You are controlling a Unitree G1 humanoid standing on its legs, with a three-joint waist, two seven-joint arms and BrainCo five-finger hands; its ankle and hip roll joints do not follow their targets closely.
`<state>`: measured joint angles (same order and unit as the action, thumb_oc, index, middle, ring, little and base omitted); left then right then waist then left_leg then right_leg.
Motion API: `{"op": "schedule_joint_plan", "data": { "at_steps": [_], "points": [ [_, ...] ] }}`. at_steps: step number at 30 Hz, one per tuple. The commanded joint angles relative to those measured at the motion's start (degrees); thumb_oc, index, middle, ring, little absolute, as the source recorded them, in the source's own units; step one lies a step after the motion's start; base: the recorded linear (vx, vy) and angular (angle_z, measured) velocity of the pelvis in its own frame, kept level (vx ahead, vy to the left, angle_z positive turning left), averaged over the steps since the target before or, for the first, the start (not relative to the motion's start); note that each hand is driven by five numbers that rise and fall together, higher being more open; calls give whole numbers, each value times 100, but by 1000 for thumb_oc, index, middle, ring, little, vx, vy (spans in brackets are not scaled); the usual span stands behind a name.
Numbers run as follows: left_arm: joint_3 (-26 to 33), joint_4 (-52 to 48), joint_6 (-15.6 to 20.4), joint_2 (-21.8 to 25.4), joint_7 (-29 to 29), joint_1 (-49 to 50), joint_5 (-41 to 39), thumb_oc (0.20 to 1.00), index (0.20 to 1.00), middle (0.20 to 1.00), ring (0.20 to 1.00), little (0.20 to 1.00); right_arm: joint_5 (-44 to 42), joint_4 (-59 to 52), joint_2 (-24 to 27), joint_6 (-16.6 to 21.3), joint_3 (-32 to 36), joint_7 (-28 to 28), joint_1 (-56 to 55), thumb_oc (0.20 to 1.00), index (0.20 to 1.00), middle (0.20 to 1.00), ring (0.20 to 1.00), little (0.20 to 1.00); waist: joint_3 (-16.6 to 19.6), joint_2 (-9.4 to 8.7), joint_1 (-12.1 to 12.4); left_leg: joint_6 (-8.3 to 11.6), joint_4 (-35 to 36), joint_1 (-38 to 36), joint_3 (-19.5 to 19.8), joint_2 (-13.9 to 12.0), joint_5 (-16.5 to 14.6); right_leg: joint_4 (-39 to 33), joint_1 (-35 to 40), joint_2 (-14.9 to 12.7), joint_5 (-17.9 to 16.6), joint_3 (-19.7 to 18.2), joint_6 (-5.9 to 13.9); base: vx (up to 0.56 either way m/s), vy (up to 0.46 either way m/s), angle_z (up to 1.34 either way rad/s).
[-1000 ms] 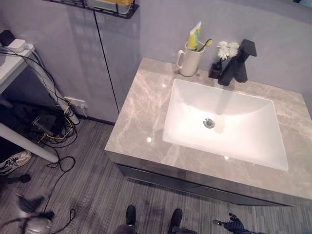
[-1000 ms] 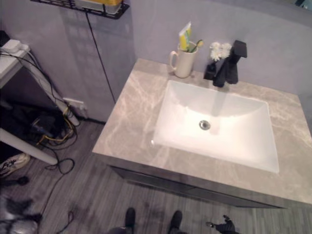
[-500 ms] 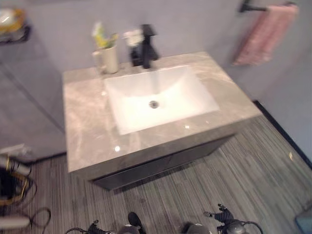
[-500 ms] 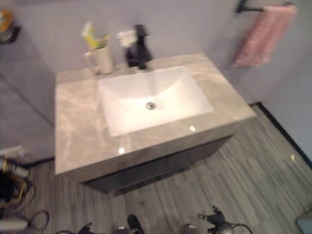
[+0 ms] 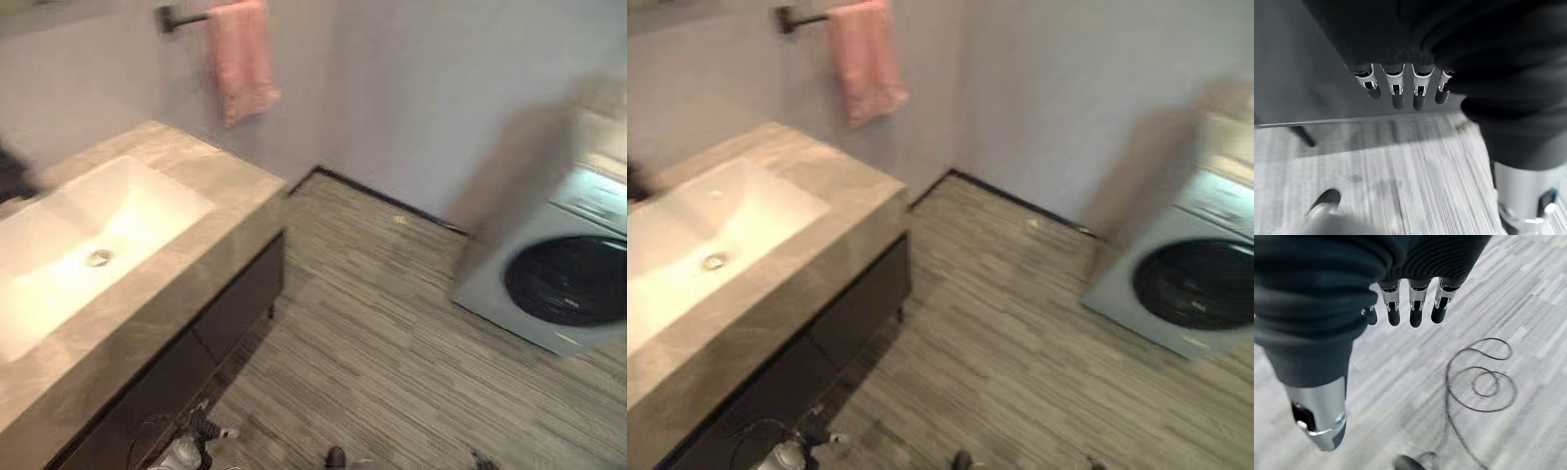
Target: Put brush and paste in cup on sink, flatten towel.
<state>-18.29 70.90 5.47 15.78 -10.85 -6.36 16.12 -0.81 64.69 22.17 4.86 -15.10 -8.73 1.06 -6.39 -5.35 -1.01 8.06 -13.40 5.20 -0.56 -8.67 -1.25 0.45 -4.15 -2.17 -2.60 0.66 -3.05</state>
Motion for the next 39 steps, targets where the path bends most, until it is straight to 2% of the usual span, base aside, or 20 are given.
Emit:
{"op": "schedule_joint_plan", "data": {
  "at_steps": [1, 4, 6, 11, 13, 14, 15, 16, 17, 20, 21, 22, 25, 26, 28, 31, 39],
  "points": [
    [-49, 54, 148, -38, -123, -251, -92, 1000, 1000, 1000, 1000, 1000, 180, -256, 169, 216, 41, -81, 91, 1000, 1000, 1000, 1000, 1000, -276, 287, 130, -620, 538, 534, -424, 516, 489, -51, 374, 111, 224, -184, 692, 88, -14, -202],
    [-104, -28, 176, -139, -170, -324, -187, 1000, 1000, 1000, 1000, 1000, 200, -601, 221, 255, 42, -136, 89, 1000, 1000, 1000, 1000, 1000, -263, 336, 192, -684, 632, 627, -30, 913, 455, -47, 344, 248, 186, -590, 690, 95, 31, -113],
    [-54, -80, 184, -143, -189, -325, -298, 1000, 1000, 1000, 1000, 1000, 296, -968, 233, 248, -7, -137, 53, 1000, 1000, 1000, 1000, 1000, -251, 372, 163, -707, 709, 536, 48, 968, 400, 26, 306, 307, 197, -769, 731, 100, 78, -69],
    [11, -40, 189, -204, -218, -270, -425, 1000, 1000, 1000, 1000, 1000, 499, -1034, 109, 203, -9, -205, 34, 1000, 1000, 1000, 1000, 1000, -70, 496, 73, -873, 1197, -2, -369, 974, 272, 255, 301, 158, 303, -986, 918, 116, 193, -74],
    [-8, -75, 194, -185, -186, -283, -419, 1000, 1000, 1000, 1000, 1000, 427, -998, 42, 196, 27, -204, 71, 1000, 1000, 1000, 1000, 1000, -76, 549, 40, -929, 1266, -123, -567, 966, 210, 561, 153, 99, 369, -990, 995, 37, 210, -60],
    [2, -207, 192, -100, -249, -338, -522, 1000, 1000, 1000, 1000, 1000, 324, -790, -49, 191, 28, -216, 246, 1000, 1000, 1000, 1000, 1000, -182, 556, 113, -979, 1173, -148, -739, 907, 98, 1096, -173, 44, 430, -690, 1049, -21, 120, -67],
    [2, -208, 190, -97, -248, -341, -524, 1000, 1000, 1000, 1000, 1000, 323, -784, -52, 194, 28, -217, 254, 1000, 1000, 1000, 1000, 1000, -182, 549, 117, -980, 1160, -138, -745, 910, 89, 1133, -196, 42, 451, -697, 1050, -87, 110, -82],
    [-8, -286, 183, -64, -258, -400, -604, 1000, 1000, 1000, 1000, 1000, 215, -704, -113, 182, 24, -234, 364, 1000, 1000, 1000, 1000, 1000, -272, 534, 153, -988, 1051, -118, -834, 884, 10, 1346, -423, -66, 407, -356, 1071, -145, 65, -97],
    [16, -357, 174, 17, -247, -488, -716, 1000, 1000, 1000, 1000, 1000, -28, -298, -248, 143, 119, -230, 432, 1000, 1000, 1000, 1000, 1000, -394, 502, 234, -1003, 801, -141, -1032, 836, -190, 1754, -672, -493, 399, 768, 1034, -145, 64, -77],
    [18, -380, 182, 22, -224, -502, -761, 1000, 1000, 1000, 1000, 1000, -76, -161, -277, 131, 148, -198, 402, 1000, 1000, 1000, 1000, 1000, -418, 462, 178, -1019, 518, -85, -1010, 861, -337, 1808, -664, -578, 442, 910, 1019, -30, -7, -24],
    [9, -452, 204, 43, -154, -575, -928, 1000, 1000, 1000, 1000, 1000, -265, 30, -347, 158, 175, -157, 380, 1000, 1000, 1000, 1000, 1000, -490, 391, 146, -1048, -187, 218, -903, 895, -516, 1940, -655, -419, 600, 762, 885, -21, -39, 22],
    [91, -577, 231, 51, -206, -600, -1140, 1000, 1000, 1000, 1000, 1000, -399, 95, -392, 169, 191, -154, 373, 1000, 1000, 1000, 1000, 1000, -542, 391, 225, -1062, -427, 320, -895, 898, -629, 2141, -698, -465, 701, 920, 799, -22, -43, 24],
    [191, -802, 290, 43, -195, -550, -1386, 1000, 1000, 1000, 1000, 1000, -640, -106, -391, 260, 232, -112, 309, 1000, 1000, 1000, 1000, 1000, -595, 391, 223, -1106, -760, 452, -851, 888, -821, 2444, -808, -454, 839, 1025, 740, -8, -24, 29],
    [332, -1325, 466, 76, -359, -463, -1727, 1000, 1000, 1000, 1000, 1000, -1153, -485, -390, 447, 423, -30, 157, 1000, 1000, 1000, 1000, 1000, -692, 378, 235, -1133, -1109, 591, -807, 879, -978, 2680, -886, -453, 988, 1132, 731, -23, -59, 1],
    [359, -1361, 542, 7, -405, -432, -1929, 1000, 1000, 1000, 1000, 1000, -1576, -833, -420, 619, 542, -73, 60, 1000, 1000, 1000, 1000, 1000, -796, 349, 214, -1161, -1395, 711, -788, 839, -1105, 2873, -956, -439, 1105, 1173, 705, -11, -72, 9],
    [314, -1346, 565, -15, -442, -440, -1907, 1000, 1000, 1000, 1000, 1000, -1670, -902, -427, 670, 565, -99, 31, 1000, 1000, 1000, 1000, 1000, -798, 337, 210, -1162, -1407, 707, -798, 829, -1139, 2872, -956, -420, 1132, 1184, 707, 58, -33, 3],
    [212, -1468, 680, -34, -419, -447, -2132, 1000, 1000, 1000, 1000, 1000, -1604, -1024, -406, 687, 451, -37, 51, 1000, 1000, 1000, 1000, 1000, -705, 351, 251, -1066, -1023, 550, -809, 841, -990, 2458, -768, -422, 1065, 1174, 769, 90, 0, -3]
  ]
}}
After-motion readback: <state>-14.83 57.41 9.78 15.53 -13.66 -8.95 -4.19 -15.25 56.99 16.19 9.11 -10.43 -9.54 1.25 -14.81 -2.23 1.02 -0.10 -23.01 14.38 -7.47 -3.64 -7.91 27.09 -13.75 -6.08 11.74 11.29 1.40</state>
